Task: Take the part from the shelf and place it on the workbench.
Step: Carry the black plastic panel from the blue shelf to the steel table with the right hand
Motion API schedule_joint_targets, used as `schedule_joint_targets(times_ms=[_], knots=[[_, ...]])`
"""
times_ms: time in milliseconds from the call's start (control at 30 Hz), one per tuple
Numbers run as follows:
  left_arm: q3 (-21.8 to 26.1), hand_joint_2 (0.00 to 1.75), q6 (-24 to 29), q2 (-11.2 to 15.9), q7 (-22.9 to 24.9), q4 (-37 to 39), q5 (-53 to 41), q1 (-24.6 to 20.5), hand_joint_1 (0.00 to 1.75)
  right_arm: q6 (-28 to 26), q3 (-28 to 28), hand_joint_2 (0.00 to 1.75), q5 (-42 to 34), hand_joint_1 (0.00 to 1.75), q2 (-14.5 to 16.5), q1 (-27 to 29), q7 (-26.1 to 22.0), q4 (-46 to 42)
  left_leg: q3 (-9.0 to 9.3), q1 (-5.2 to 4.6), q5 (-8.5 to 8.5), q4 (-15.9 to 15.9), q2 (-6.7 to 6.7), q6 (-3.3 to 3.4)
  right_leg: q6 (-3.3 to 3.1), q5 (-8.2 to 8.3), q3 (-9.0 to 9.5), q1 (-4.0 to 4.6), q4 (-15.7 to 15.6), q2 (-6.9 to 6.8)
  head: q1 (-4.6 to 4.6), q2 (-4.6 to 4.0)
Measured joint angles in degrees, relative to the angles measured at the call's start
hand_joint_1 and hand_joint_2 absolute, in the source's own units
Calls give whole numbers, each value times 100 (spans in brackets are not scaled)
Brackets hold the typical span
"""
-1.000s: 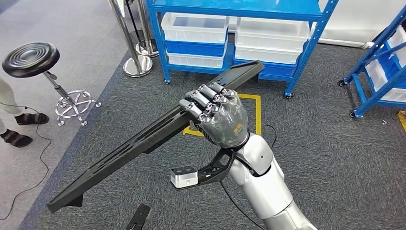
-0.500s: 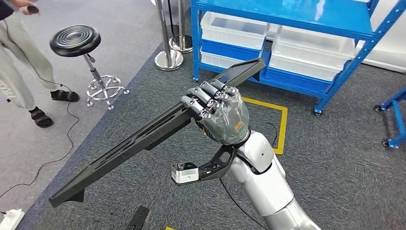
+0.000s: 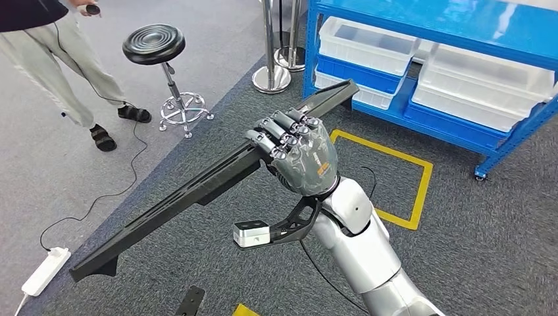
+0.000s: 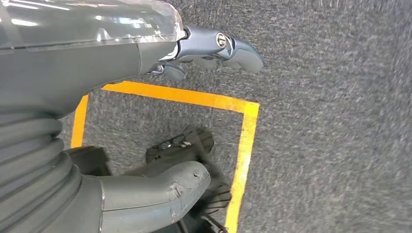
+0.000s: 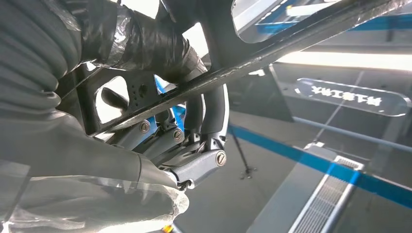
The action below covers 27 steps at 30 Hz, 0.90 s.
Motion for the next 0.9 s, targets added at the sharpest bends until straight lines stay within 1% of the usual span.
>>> schedule_joint_targets(times_ms=[33, 67, 100, 133, 167, 200, 233, 267, 300, 333, 367, 400, 433, 467, 500, 533, 567, 600, 633, 667, 700, 733, 767, 800, 833, 867, 900], knots=[[7, 175, -2, 0, -17, 0, 4, -9, 0, 0, 16, 175, -8, 175, -1, -14, 19, 2, 135, -28, 80, -270, 89, 44, 23, -15, 18, 14, -1, -52, 1, 0], [16, 175, -4, 1, -32, 0, 7, -15, 0, 0, 33, 175, -17, 175, -1, -24, 31, 2, 196, -56, 96, -405, 138, 84, 47, -26, 31, 28, -4, -103, 2, 0], [27, 175, -7, 2, -40, 0, 9, -16, 0, 0, 49, 175, -28, 175, -1, -30, 38, 3, 198, -79, 82, -427, 109, 120, 74, -33, 44, 38, -13, -158, 3, 0], [39, 175, -8, 4, -43, 0, 9, -10, 0, 0, 65, 175, -39, 175, 0, -34, 42, 3, 203, -68, 97, -448, 37, 159, 107, -45, 61, 42, -24, -207, 4, 0], [48, 175, -8, 4, -43, 0, 9, -1, 0, 0, 80, 175, -49, 175, -2, -38, 42, 3, 218, -57, 114, -478, -27, 193, 138, -76, 75, 35, -9, -182, 4, 0], [54, 175, -3, 3, -44, 0, 10, 3, 0, -1, 91, 175, -58, 175, -3, -45, 41, 2, 236, -41, 135, -511, -90, 234, 161, -152, 55, 28, 72, -86, 5, 0], [58, 175, 1, 1, -46, 0, 10, -3, 0, -1, 98, 175, -67, 175, -5, -51, 40, 3, 253, -23, 156, -542, -148, 273, 175, -289, -30, 22, 278, 67, 9, 0], [63, 175, 4, -3, -48, 0, 10, -11, 0, -2, 102, 175, -73, 175, -14, -50, 39, 7, 253, -17, 165, -550, -204, 298, 175, -462, -176, 12, 598, 243, 11, 0], [69, 175, 7, -3, -49, 0, 10, -19, 0, -2, 106, 175, -78, 175, -23, -44, 39, 12, 250, -15, 169, -549, -267, 318, 173, -635, -372, 14, 983, 362, 14, 0], [77, 175, 6, -3, -49, 0, 10, -21, 0, -2, 108, 175, -80, 175, -36, -32, 38, 22, 247, -17, 168, -544, -338, 326, 175, -747, -557, 14, 1328, 425, 16, 0], [83, 175, 6, -3, -48, 0, 10, -17, 0, -2, 109, 175, -79, 175, -51, -20, 37, 33, 246, -19, 166, -535, -415, 328, 180, -752, -676, 12, 1516, 449, 16, 0], [87, 175, 7, -3, -45, 0, 10, -12, 0, -2, 111, 175, -78, 175, -62, -13, 36, 41, 245, -18, 161, -519, -498, 325, 185, -642, -700, 5, 1499, 459, 16, 0], [91, 175, 7, -4, -42, 0, 11, -9, 0, -2, 113, 175, -76, 175, -72, -12, 37, 46, 244, -14, 150, -492, -582, 313, 188, -440, -620, -9, 1271, 482, 16, 0], [92, 175, 8, -7, -39, 0, 12, -8, 0, -2, 114, 175, -76, 175, -79, -14, 39, 48, 240, -10, 133, -461, -657, 297, 190, -215, -488, -26, 946, 537, 16, 0], [93, 175, 8, -10, -38, 0, 13, -9, 0, -2, 115, 175, -76, 175, -84, -17, 42, 47, 231, -4, 114, -426, -717, 279, 191, -34, -355, -47, 620, 628, 16, 0], [95, 175, 8, -14, -37, 0, 14, -14, 0, -2, 117, 175, -76, 175, -87, -20, 46, 46, 204, -8, 90, -377, -771, 252, 193, 55, -249, -67, 367, 771, 17, 0], [97, 175, 9, -16, -36, 0, 15, -18, 0, -2, 118, 175, -80, 175, -90, -20, 48, 45, 171, -11, 74, -338, -815, 228, 189, 74, -205, -80, 247, 879, 15, 0], [99, 175, 10, -17, -35, 0, 16, -21, 0, -2, 120, 175, -84, 175, -95, -16, 51, 45, 134, -6, 67, -310, -862, 197, 180, 56, -192, -80, 197, 941, 15, 0], [102, 175, 13, -17, -36, 0, 17, -19, 0, -1, 124, 175, -88, 175, -98, -14, 53, 44, 101, 2, 70, -297, -919, 159, 163, 36, -191, -65, 186, 954, 15, 0], [108, 175, 15, -17, -37, 0, 17, -12, 0, -1, 130, 175, -91, 175, -100, -13, 52, 44, 78, 18, 81, -307, -979, 124, 132, 46, -190, -66, 180, 893, 15, 0], [115, 175, 18, -18, -39, 0, 18, -2, 0, 0, 136, 175, -92, 175, -99, -14, 51, 44, 62, 28, 81, -298, -971, 91, 99, 57, -175, -66, 157, 822, 16, 0], [122, 175, 20, -19, -41, 0, 18, 2, 0, 0, 142, 175, -92, 175, -97, -19, 49, 43, 21, 22, 34, -219, -872, 60, 57, 66, -153, -72, 131, 746, 8, 0], [127, 175, 22, -21, -42, 0, 18, -3, 0, 0, 147, 175, -92, 175, -95, -23, 48, 42, -67, 15, -70, -35, -719, 33, 23, 71, -130, -82, 106, 663, 0, 0], [130, 175, 24, -22, -43, 0, 18, -14, 0, 0, 148, 175, -93, 175, -94, -23, 47, 42, -197, 11, -219, 250, -530, 9, -4, 67, -116, -70, 95, 578, -7, 0], [131, 175, 25, -24, -43, 0, 19, -26, 0, 0, 149, 175, -93, 175, -94, -19, 45, 42, -382, 14, -393, 620, -385, -16, -27, 59, -108, -57, 92, 493, -14, 0], [132, 175, 25, -24, -43, 0, 19, -30, 0, 0, 149, 175, -93, 175, -95, -13, 43, 43, -557, 25, -521, 964, -313, -35, -37, 49, -107, -45, 92, 406, -14, 0], [133, 175, 25, -24, -42, 0, 19, -27, 0, 0, 150, 175, -94, 175, -96, -6, 39, 44, -676, 33, -576, 1188, -278, -46, -43, 40, -105, -38, 93, 328, -14, 0]])
